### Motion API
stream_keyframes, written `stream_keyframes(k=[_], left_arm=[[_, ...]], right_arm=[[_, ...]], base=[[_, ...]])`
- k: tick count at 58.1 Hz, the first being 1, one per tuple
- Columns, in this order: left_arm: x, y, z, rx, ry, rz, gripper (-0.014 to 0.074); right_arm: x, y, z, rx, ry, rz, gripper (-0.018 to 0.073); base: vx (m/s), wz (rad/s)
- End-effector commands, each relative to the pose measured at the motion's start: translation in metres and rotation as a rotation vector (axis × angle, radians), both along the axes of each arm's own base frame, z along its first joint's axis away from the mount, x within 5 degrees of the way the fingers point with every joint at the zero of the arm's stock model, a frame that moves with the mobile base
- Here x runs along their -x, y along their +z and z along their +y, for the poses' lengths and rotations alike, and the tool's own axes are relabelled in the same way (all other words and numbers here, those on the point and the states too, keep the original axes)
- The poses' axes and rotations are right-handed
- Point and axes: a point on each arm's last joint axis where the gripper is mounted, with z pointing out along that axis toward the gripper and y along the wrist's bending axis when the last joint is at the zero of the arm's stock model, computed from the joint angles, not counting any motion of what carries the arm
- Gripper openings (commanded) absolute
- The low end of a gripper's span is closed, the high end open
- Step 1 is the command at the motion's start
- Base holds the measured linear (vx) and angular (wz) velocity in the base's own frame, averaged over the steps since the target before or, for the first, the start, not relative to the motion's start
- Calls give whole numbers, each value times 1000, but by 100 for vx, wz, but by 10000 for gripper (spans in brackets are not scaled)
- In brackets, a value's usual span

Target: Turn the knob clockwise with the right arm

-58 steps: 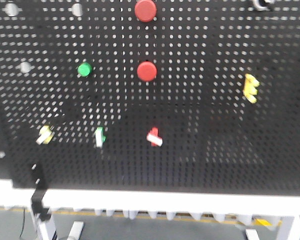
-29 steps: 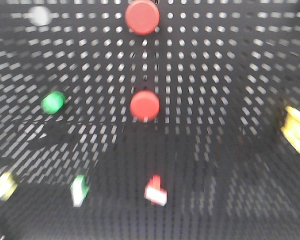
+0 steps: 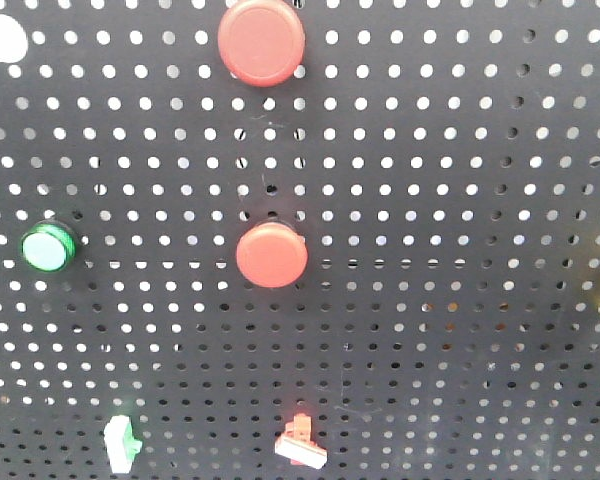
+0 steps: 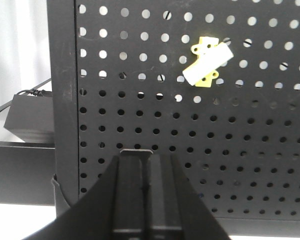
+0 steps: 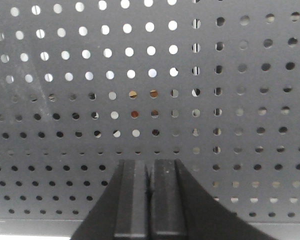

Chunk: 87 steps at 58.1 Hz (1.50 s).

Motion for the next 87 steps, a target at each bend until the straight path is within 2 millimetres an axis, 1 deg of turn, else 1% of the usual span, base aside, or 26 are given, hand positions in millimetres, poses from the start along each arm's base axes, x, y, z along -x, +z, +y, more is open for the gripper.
stream_keyframes(k=[1, 25, 27, 34, 36, 40, 41, 44, 45, 48, 51, 52, 55, 56, 57, 59, 65, 67, 68, 69, 70, 71, 74, 77, 81, 87], left_arm=[[0, 3, 1, 17, 11, -68, -6], [0, 3, 1, 17, 11, -68, -6], [0, 3, 1, 17, 11, -68, -6], [0, 3, 1, 17, 11, -68, -6], [0, 3, 1, 17, 11, -68, -6], [0, 3, 1, 17, 11, -68, -6], [0, 3, 1, 17, 11, -68, -6], [0, 3, 1, 17, 11, -68, -6], [0, 3, 1, 17, 11, -68, -6], [0, 3, 1, 17, 11, -68, -6], [0, 3, 1, 17, 11, -68, -6], [0, 3, 1, 17, 11, -68, -6], [0, 3, 1, 17, 11, -68, -6], [0, 3, 1, 17, 11, -68, -6], [0, 3, 1, 17, 11, -68, -6], [0, 3, 1, 17, 11, -68, -6], [0, 3, 1, 17, 11, -68, -6], [0, 3, 1, 17, 11, -68, -6], [0, 3, 1, 17, 11, -68, -6], [0, 3, 1, 17, 11, -68, -6], [0, 3, 1, 17, 11, -68, -6], [0, 3, 1, 17, 11, -68, -6], [0, 3, 1, 17, 11, -68, -6], [0, 3, 1, 17, 11, -68, -6], [0, 3, 1, 17, 11, -68, -6], [0, 3, 1, 17, 11, -68, -6]], right_arm=[[1, 6, 1, 14, 8, -87, -9], [1, 7, 1, 13, 10, -101, -9], [2, 9, 1, 7, 14, -120, -9], [3, 18, 2, -119, 32, -186, -9], [4, 21, 2, -120, 33, -193, -9], [7, 35, 1, -113, 33, -227, -9], [9, 44, 1, -107, 33, -252, -9], [12, 58, 1, -89, 32, -286, -9], [16, 71, 1, -81, 31, -318, -9], [21, 93, 1, -62, 28, -360, -9], [29, 125, 0, -31, 20, -418, -9], [26, 129, 0, -27, 19, -405, -9], [31, 164, 0, -3, 10, -452, -9], [28, 167, 0, 1, 7, -441, -9], [28, 181, -1, 6, 4, -452, -9], [30, 198, -1, 14, -4, -468, -9], [26, 266, -3, 37, -35, -497, -9], [15, 276, -3, 42, -45, -460, -9], [16, 287, -4, 41, -53, -462, -9], [10, 293, -4, 41, -57, -447, -9], [10, 302, -5, 37, -63, -449, -9], [9, 304, -5, 36, -66, -440, -9], [1, 325, -5, 25, -76, -427, -9], [-6, 337, -5, 1, -74, -413, -9], [-12, 348, -5, -30, -63, -406, -9], [-19, 352, -3, -78, -38, -398, -9]], base=[[1, 0], [0, 0], [0, 0], [0, 0], [0, 0], [0, 0], [0, 0], [0, 0], [0, 0], [0, 0], [0, 0], [0, 0], [0, 0], [0, 0], [0, 0], [0, 0], [0, 0], [0, 0], [0, 0], [0, 0], [0, 0], [0, 0], [0, 0], [0, 0], [0, 0], [0, 0]])
